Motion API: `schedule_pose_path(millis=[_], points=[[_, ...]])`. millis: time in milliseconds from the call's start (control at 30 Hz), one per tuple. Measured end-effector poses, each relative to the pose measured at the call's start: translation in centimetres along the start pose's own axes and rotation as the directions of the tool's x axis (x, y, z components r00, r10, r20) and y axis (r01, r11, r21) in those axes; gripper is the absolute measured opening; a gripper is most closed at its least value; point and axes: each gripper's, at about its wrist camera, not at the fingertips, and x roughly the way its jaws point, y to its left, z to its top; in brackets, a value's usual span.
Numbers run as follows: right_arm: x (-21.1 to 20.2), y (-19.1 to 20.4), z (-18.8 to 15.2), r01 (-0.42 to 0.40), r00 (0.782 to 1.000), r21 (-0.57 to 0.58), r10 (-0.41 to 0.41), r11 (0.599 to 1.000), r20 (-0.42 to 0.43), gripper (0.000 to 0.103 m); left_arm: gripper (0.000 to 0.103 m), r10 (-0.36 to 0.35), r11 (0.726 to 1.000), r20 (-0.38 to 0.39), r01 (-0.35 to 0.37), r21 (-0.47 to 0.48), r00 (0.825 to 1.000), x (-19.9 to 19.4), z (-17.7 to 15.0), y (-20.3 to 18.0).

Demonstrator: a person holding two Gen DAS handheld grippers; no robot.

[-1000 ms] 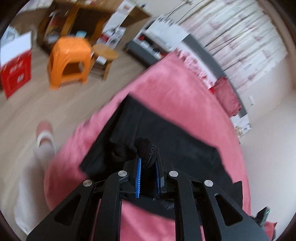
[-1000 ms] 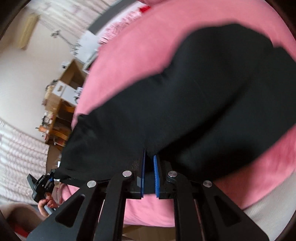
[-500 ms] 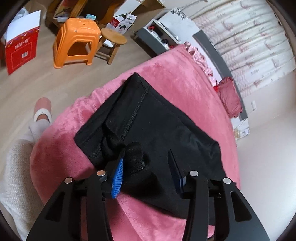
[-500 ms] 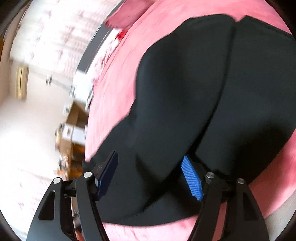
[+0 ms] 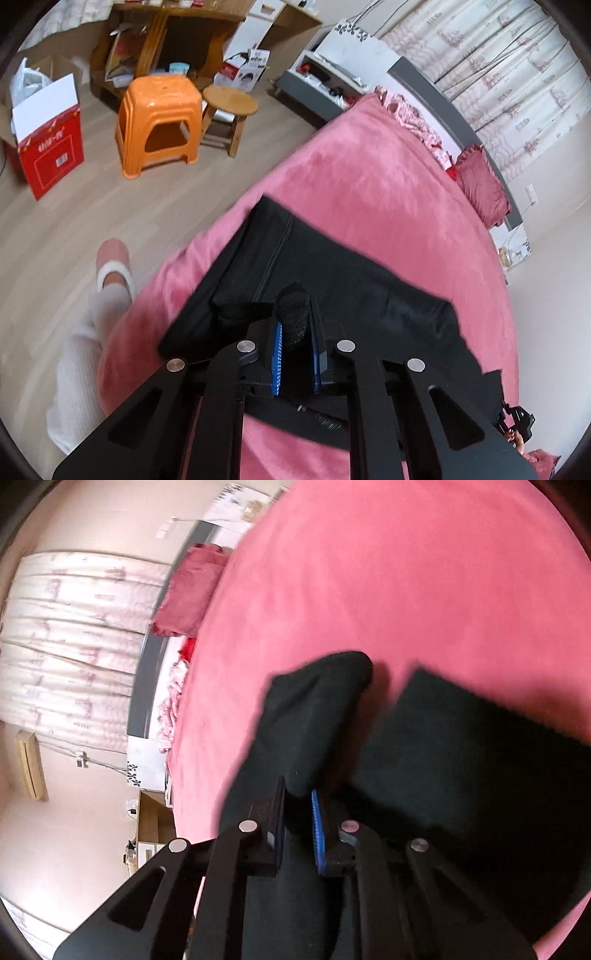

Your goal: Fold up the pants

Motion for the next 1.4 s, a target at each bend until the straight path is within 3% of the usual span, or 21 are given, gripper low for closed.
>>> schedule_pose_path(millis=[133,233,400,500,600,667,700,733,767,800,833,900,1000,1067,1167,1233,1267,1300,1333,1367,1400], points=[[-5.0,4.3,-0.3,-0.048,0.995,-0.181,0.063,0.982,0.077,0.006,0.01,-0.022,1.0,0.028,0.022,-0.008,0.999,-0.9,1.5,-0.3],[-9.2,4.0,-2.1,-0.019,0.994,-0.252,0.044,0.967,0.096,0.006,0.01,-0.016,1.0,0.035,0.015,0.009,0.999,-1.2,1.6,0.2],[-10.1,-3.1,-5.1,0.108,0.994,-0.143,-0.103,0.984,0.036,0.006,0.009,0.056,0.998,-0.033,-0.057,-0.035,0.998,0.3,-0.2,3.5],[-9.0,-6.8,-5.4,0.12,0.993,-0.038,-0.12,0.992,0.002,0.006,0.008,0.082,0.994,-0.054,-0.085,-0.065,0.995,1.1,-1.5,5.0],[-8.2,-8.1,-5.4,0.078,0.997,0.006,-0.079,0.997,0.021,0.006,0.008,0.084,0.994,-0.041,-0.087,-0.063,0.996,0.9,-2.0,5.3],[-9.5,-9.2,-5.1,0.05,0.999,0.027,-0.051,0.998,0.02,0.014,0.008,0.085,0.995,-0.035,-0.087,-0.054,0.996,0.8,-2.0,4.9],[-9.2,-8.8,-4.5,0.048,0.999,0.039,-0.049,0.998,0.022,0.028,0.008,0.08,0.995,-0.031,-0.082,-0.051,0.996,0.8,-1.9,4.7],[-9.6,-8.6,-4.2,0.033,0.999,0.047,-0.035,0.998,0.034,0.032,0.008,0.077,0.996,-0.027,-0.078,-0.05,0.997,0.7,-1.8,4.6],[-9.8,-8.3,-3.6,0.024,0.998,0.043,-0.026,0.999,0.051,0.03,0.008,0.075,0.996,-0.024,-0.076,-0.05,0.997,0.7,-1.7,4.5],[-9.8,-7.4,-3.1,0.046,0.997,0.012,-0.047,0.999,0.059,0.01,0.008,0.072,0.996,-0.023,-0.073,-0.055,0.997,0.7,-1.6,4.4],[-9.7,-6.3,-2.7,0.066,0.996,-0.026,-0.065,0.997,0.056,0.006,0.008,0.069,0.996,-0.019,-0.07,-0.061,0.997,0.5,-1.5,4.3],[-10.3,-4.1,-2.7,0.063,0.996,-0.092,-0.057,0.994,0.069,0.005,0.007,0.047,0.996,0.004,-0.047,-0.073,0.999,-0.3,-1.2,4.2],[-11.7,-2.5,-3.9,0.088,0.994,-0.186,-0.073,0.979,0.087,0.005,0.007,0.048,0.999,0.029,-0.048,-0.019,0.998,-1.1,-1.1,3.5],[-10.8,-3.0,-4.6,0.151,0.988,-0.195,-0.139,0.969,0.072,0.005,0.008,0.087,0.996,0.015,-0.088,0.033,0.996,-0.6,-1.5,3.5],[-9.0,-6.2,-5.3,0.283,0.959,-0.106,-0.282,0.953,0.025,0.007,0.008,0.143,0.989,-0.05,-0.141,0.042,0.988,1.2,-2.4,4.8],[-8.7,-6.1,-5.3,0.262,0.965,-0.069,-0.259,0.963,0.042,0.015,0.011,0.145,0.989,-0.046,-0.143,0.048,0.988,0.9,-2.6,5.0],[-9.1,-5.7,-5.5,0.275,0.961,-0.075,-0.271,0.959,0.059,0.04,0.014,0.147,0.988,-0.039,-0.144,0.056,0.988,0.5,-2.5,5.0],[-9.5,-4.4,-5.6,0.347,0.936,-0.105,-0.336,0.932,0.11,0.065,0.022,0.162,0.985,-0.025,-0.16,0.06,0.986,-0.2,-2.3,5.0],[-10.3,-2.9,-5.9,0.413,0.903,-0.134,-0.386,0.901,0.189,0.065,0.025,0.198,0.979,0.001,-0.198,0.055,0.98,-0.9,-2.2,5.1],[-10.7,-1.2,-6.2,0.443,0.884,-0.17,-0.397,0.88,0.245,0.063,0.027,0.238,0.97,0.039,-0.24,0.043,0.97,-1.8,-1.9,5.2],[-10.7,0.5,-6.5,0.45,0.879,-0.216,-0.387,0.867,0.277,0.061,0.027,0.293,0.955,0.103,-0.296,0.011,0.951,-3.2,-1.4,5.4]])
